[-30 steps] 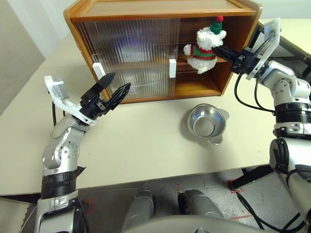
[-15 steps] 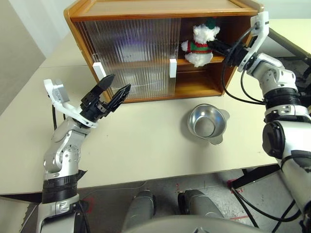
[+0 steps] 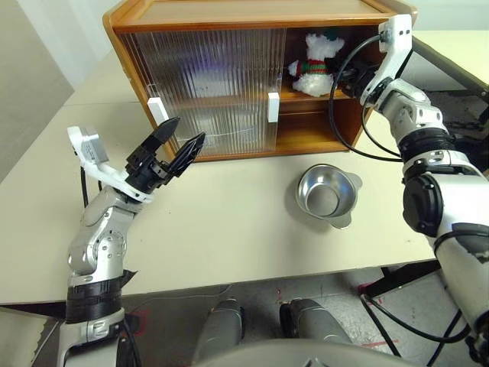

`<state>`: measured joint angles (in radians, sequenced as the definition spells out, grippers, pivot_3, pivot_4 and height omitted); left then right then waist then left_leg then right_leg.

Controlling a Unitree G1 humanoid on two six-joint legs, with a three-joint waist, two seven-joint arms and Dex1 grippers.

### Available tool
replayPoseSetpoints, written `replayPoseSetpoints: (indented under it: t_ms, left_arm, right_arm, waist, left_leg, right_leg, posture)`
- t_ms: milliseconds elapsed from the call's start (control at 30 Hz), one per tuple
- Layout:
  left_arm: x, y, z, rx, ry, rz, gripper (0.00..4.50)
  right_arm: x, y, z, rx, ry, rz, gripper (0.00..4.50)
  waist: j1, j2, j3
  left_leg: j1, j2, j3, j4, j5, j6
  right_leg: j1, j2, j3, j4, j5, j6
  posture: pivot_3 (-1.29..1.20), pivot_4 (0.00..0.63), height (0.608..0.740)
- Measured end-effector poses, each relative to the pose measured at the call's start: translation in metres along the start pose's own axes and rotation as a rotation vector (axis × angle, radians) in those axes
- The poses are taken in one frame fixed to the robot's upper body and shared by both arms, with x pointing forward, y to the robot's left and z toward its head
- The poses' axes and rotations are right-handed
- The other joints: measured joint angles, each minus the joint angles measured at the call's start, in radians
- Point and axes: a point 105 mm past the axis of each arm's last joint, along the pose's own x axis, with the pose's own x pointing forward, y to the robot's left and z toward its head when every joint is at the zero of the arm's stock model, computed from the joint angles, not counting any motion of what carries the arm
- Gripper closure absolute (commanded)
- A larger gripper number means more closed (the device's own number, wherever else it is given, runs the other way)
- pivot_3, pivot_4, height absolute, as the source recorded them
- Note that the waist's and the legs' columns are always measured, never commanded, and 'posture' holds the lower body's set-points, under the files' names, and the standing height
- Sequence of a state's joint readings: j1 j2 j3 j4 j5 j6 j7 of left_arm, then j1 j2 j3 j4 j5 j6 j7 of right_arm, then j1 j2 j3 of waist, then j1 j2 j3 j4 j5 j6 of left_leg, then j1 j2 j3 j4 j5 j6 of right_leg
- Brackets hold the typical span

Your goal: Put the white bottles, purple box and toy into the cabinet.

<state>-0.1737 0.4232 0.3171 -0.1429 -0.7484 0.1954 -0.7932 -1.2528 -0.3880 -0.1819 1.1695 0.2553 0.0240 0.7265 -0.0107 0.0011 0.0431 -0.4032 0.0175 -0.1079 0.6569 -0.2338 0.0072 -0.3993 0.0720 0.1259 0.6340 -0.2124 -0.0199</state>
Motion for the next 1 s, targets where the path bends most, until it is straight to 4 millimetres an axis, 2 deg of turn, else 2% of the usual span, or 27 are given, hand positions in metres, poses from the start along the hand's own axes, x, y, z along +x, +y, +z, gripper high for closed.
replayPoseSetpoints:
  t_ms: [133, 233, 567, 600, 767, 1000]
  left_arm:
    - [0.0, -0.001, 0.0, 0.0, -0.002, 0.001, 0.0]
    - [0.0, -0.001, 0.001, 0.002, -0.004, 0.002, 0.0]
    - [0.0, -0.001, 0.001, 0.0, -0.007, 0.003, 0.0]
    - [0.0, -0.001, 0.001, 0.0, -0.007, 0.003, 0.0]
    - [0.001, -0.002, 0.0, -0.002, -0.009, 0.002, 0.0]
    - [0.001, -0.003, -0.001, -0.009, -0.013, -0.001, 0.0]
  right_arm:
    - [0.002, 0.0, -0.002, -0.003, -0.006, -0.019, 4.49]
    - [0.004, 0.002, -0.002, -0.021, 0.0, -0.024, 3.86]
    - [0.005, 0.002, -0.007, -0.04, 0.023, -0.027, 0.2]
    - [0.004, 0.002, -0.006, -0.04, 0.023, -0.027, 0.05]
    - [0.002, 0.0, -0.001, -0.049, 0.004, -0.023, 0.05]
    - [-0.01, -0.005, 0.021, -0.07, -0.088, 0.014, 0.05]
  waist:
    - [0.0, 0.0, 0.0]
    - [0.0, 0.0, 0.0]
    - [0.0, 0.0, 0.0]
    - [0.0, 0.0, 0.0]
    - [0.0, 0.0, 0.0]
    - [0.0, 0.0, 0.0]
  left_leg:
    - [0.0, 0.001, 0.0, 0.0, 0.0, 0.0]
    - [0.0, 0.001, 0.0, -0.001, 0.0, 0.0]
    - [0.0, 0.004, 0.001, -0.002, -0.001, -0.001]
    - [0.0, 0.004, 0.001, -0.002, -0.001, -0.001]
    - [0.0, 0.004, 0.001, -0.004, -0.001, -0.001]
    - [0.0, 0.004, 0.002, -0.004, -0.001, -0.001]
  right_leg:
    - [0.0, 0.0, 0.0, 0.0, 0.0, 0.0]
    - [0.0, 0.0, 0.0, 0.0, 0.0, 0.0]
    - [-0.001, 0.001, 0.0, 0.0, 0.0, -0.001]
    - [-0.002, 0.001, 0.0, 0.0, -0.001, -0.001]
    - [-0.002, 0.001, -0.001, 0.0, -0.001, -0.001]
    - [-0.002, 0.001, -0.001, 0.0, 0.0, 0.0]
  posture:
    - [0.04, 0.04, 0.74]
    - [0.04, 0.04, 0.74]
    - [0.02, 0.038, 0.74]
    - [0.02, 0.038, 0.74]
    - [0.02, 0.039, 0.74]
    - [0.02, 0.039, 0.74]
